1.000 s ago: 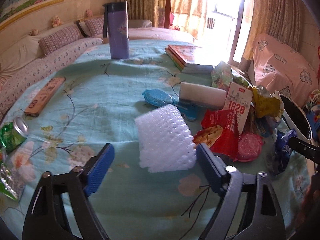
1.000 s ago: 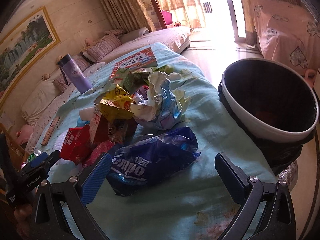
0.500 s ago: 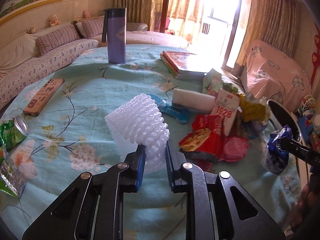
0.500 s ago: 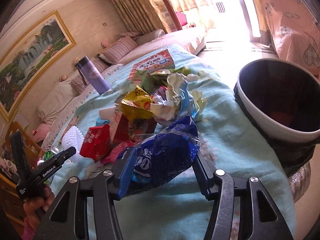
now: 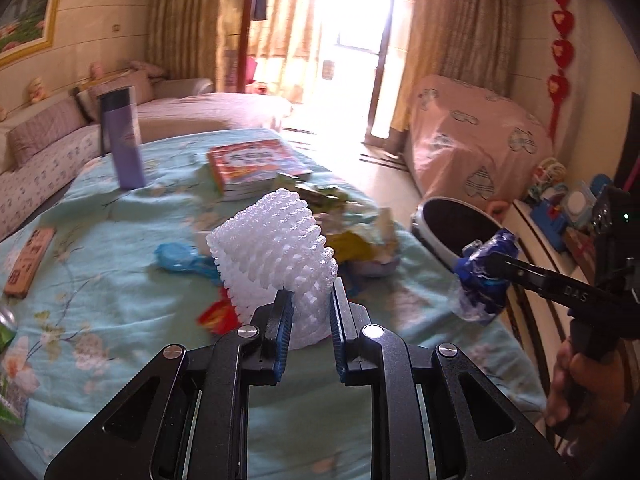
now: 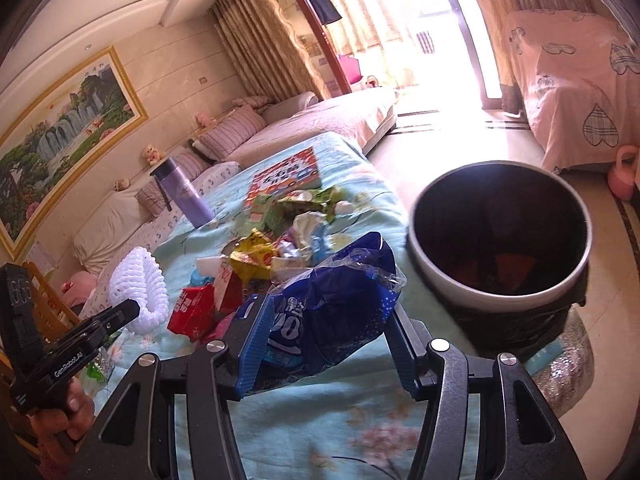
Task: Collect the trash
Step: 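Carry both items over the black bin and open both tools to drop them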
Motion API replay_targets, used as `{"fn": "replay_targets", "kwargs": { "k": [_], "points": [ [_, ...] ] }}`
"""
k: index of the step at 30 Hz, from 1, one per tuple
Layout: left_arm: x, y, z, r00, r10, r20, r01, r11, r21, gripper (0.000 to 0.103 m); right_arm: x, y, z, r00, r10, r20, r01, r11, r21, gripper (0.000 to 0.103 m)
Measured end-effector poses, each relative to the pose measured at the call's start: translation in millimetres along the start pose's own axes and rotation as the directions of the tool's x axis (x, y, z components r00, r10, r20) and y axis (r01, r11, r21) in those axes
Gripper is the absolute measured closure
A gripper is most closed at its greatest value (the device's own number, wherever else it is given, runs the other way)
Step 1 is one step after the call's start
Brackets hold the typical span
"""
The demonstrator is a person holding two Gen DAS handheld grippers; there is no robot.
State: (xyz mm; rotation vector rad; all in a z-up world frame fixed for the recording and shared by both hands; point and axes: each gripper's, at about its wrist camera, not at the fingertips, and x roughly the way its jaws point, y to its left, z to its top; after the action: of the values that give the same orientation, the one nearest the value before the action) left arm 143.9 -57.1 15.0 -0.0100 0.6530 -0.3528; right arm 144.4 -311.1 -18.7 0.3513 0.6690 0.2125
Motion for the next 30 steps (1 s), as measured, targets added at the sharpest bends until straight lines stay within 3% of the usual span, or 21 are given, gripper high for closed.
{"fn": "replay_targets", "kwargs": {
  "k": [9,30],
  "points": [
    [28.1,-54.3,14.7,0.993,-0.101,-0.054,0.105,0.992,0.073,0.086,-18.3,-38.4,8.6,0.997,-0.068,0.028,0.067,0.997,0.041,0.047],
    [119.4,-156.2,56.4,0.962,-0.225,-0.156,0.254,0.946,0.203,0.086,-19.0,-125.1,50.3,0.977,-0.21,0.042,0.206,0.975,0.082,0.046]
  ]
}}
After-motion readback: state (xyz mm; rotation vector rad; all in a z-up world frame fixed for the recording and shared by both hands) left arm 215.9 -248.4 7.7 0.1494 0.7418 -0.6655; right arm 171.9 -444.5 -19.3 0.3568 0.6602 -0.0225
